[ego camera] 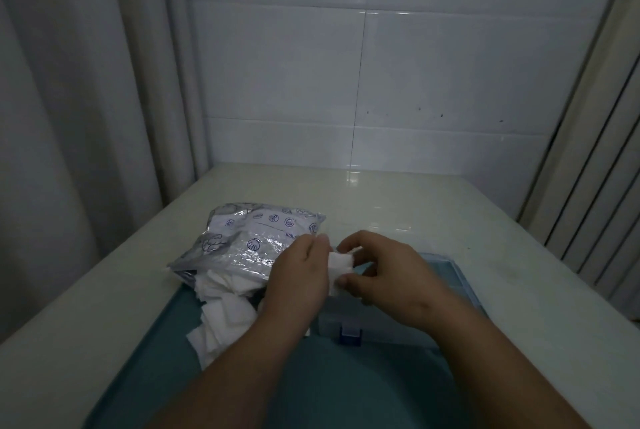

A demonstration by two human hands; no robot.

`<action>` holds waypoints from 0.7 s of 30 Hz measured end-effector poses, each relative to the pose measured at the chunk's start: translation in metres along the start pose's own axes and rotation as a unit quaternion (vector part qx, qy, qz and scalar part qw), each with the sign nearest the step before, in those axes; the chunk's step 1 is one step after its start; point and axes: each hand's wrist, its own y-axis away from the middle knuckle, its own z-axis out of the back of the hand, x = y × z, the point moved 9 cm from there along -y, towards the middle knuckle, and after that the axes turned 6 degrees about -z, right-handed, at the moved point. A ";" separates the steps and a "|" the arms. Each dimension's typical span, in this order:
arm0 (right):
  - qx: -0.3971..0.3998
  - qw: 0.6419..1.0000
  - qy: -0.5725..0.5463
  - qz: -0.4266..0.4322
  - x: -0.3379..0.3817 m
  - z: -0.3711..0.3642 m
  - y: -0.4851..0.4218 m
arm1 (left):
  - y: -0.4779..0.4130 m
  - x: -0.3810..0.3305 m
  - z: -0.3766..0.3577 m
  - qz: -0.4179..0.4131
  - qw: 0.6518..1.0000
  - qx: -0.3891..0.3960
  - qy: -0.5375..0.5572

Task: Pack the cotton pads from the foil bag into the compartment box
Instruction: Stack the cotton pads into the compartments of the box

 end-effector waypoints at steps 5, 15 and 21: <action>0.032 0.999 -0.020 0.013 0.002 -0.005 0.003 | 0.000 0.000 -0.005 -0.017 1.000 0.018 -0.016; -0.013 1.000 -0.003 0.018 0.003 0.002 0.000 | -0.001 0.003 -0.004 -0.003 1.000 0.012 -0.005; -0.018 0.999 0.031 -0.002 0.000 0.003 0.000 | 0.003 0.001 -0.005 0.029 0.998 0.017 0.052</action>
